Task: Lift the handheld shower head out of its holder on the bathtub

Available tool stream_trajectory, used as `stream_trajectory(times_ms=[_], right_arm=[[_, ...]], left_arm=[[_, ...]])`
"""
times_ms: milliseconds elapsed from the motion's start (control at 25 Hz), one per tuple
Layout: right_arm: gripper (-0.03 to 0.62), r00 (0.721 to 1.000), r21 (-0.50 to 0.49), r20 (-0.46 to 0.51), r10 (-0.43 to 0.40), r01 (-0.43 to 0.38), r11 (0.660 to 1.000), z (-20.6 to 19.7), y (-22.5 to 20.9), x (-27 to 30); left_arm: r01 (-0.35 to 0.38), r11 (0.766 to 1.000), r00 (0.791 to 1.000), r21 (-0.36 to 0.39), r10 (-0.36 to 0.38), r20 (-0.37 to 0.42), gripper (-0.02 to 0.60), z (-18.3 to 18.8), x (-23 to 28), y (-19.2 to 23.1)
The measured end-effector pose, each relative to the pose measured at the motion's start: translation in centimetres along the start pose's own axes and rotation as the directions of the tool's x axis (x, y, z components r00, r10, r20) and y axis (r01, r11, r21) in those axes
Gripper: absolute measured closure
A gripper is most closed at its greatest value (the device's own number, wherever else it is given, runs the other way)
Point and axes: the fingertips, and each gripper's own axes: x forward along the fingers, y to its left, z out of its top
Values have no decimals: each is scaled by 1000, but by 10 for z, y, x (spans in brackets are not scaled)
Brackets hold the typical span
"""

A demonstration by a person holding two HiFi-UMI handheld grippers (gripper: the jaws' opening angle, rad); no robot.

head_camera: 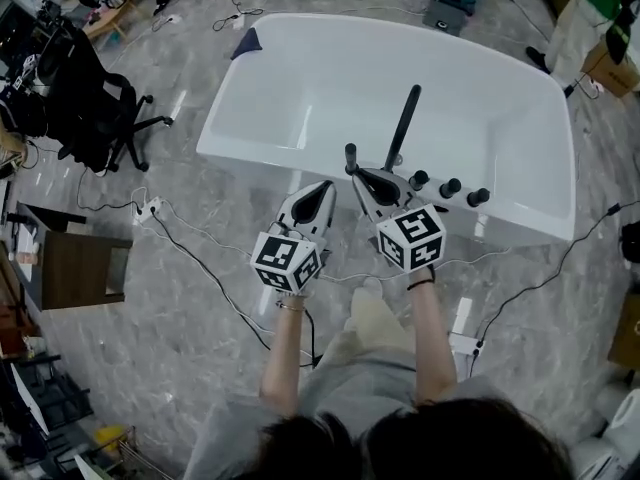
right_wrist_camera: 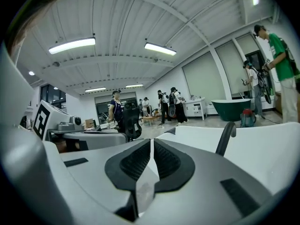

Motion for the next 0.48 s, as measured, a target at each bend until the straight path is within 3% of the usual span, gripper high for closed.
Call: stream_trajectory(times_ms=[160,480], right_arm=[[589,999,12,-55,3,-2,1000,-27,-26,26],[520,991,34,-122,-59,64,997,-85,-69,68]], left_arm=[[-16,1000,999,-15,15,-52,575,-27,21,20],[-11,998,991,-65,3,-131,575,-84,53,55]])
